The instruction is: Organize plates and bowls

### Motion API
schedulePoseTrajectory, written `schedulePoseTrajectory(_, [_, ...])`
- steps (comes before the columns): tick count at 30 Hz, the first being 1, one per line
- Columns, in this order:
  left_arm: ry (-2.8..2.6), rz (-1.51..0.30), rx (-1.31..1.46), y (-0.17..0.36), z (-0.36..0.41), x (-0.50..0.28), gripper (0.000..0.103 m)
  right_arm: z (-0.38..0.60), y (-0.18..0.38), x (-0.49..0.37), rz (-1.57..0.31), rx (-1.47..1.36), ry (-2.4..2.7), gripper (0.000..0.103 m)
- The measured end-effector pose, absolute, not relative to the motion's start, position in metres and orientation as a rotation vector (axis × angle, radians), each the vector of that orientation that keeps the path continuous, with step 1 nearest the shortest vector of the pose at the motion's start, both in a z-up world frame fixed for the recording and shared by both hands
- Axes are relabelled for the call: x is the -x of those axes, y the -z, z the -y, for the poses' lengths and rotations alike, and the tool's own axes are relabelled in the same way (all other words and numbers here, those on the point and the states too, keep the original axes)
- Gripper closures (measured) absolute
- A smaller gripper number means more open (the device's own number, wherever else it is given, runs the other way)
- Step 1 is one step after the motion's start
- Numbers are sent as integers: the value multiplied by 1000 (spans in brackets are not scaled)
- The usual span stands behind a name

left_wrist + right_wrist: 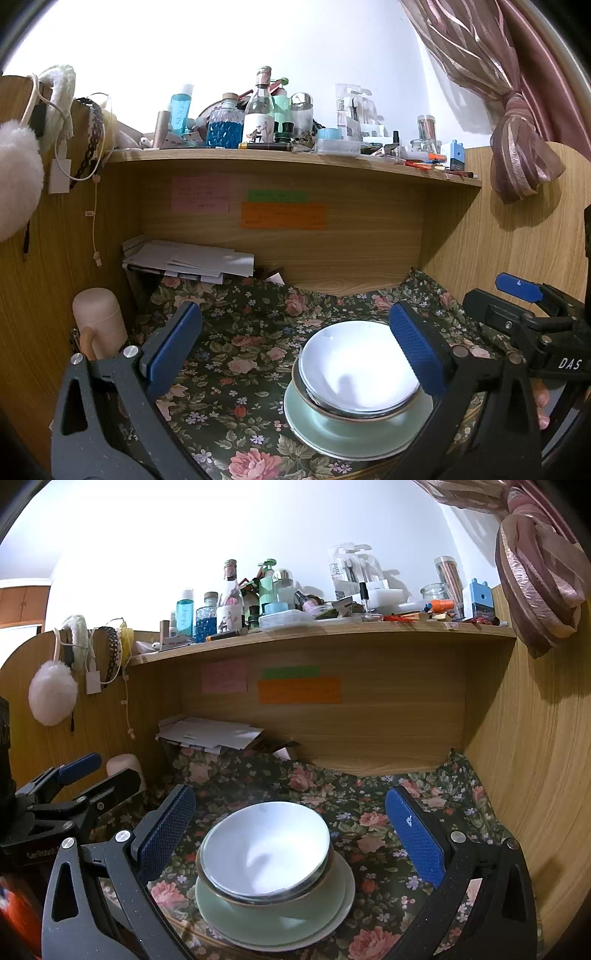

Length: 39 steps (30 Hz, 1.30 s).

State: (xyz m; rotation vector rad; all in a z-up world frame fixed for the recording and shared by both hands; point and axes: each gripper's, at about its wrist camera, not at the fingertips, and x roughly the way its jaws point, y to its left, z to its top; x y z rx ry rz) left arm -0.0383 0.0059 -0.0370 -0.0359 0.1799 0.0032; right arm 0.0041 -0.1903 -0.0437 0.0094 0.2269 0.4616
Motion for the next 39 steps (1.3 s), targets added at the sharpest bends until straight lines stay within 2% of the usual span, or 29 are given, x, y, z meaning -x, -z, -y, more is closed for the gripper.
schedulePoseTrajectory(39, [9,-189,57,39,-10,34,0,182,43,-3,-240,-16,-489,0])
